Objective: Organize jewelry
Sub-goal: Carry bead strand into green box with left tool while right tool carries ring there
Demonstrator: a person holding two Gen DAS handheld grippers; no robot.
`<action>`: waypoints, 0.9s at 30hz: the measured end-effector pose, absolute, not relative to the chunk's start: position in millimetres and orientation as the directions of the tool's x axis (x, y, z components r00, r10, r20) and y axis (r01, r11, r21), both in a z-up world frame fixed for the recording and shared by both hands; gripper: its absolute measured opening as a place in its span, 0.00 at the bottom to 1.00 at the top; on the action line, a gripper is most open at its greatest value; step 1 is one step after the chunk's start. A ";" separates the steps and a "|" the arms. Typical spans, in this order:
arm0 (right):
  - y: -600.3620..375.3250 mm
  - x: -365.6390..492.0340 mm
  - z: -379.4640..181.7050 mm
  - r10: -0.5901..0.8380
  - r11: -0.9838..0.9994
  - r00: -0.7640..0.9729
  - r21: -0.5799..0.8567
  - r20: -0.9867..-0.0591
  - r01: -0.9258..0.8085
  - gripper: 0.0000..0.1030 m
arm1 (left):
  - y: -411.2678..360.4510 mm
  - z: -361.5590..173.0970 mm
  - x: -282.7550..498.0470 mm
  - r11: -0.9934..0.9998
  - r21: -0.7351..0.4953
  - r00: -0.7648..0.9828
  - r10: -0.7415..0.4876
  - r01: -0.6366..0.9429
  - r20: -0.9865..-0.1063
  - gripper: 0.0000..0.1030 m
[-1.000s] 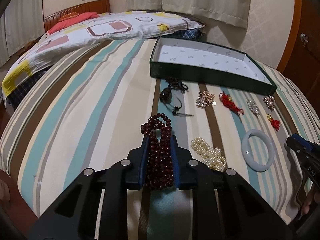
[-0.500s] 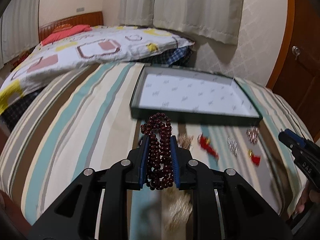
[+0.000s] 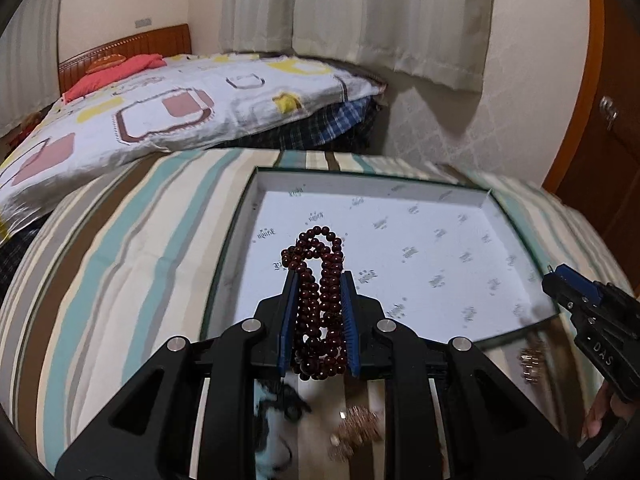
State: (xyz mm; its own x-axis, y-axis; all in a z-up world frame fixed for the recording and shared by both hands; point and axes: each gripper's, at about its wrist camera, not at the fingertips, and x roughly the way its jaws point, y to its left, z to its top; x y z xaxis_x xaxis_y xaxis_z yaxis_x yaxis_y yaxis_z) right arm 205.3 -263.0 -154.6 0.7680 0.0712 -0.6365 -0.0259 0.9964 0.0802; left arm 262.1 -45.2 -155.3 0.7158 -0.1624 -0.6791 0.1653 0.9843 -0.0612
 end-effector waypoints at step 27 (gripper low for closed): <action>-269.5 223.9 -177.4 0.074 0.996 0.703 0.084 -0.707 -0.021 0.40 | -48.6 -198.0 290.2 0.985 -0.042 0.632 -0.138 0.165 -0.762 0.52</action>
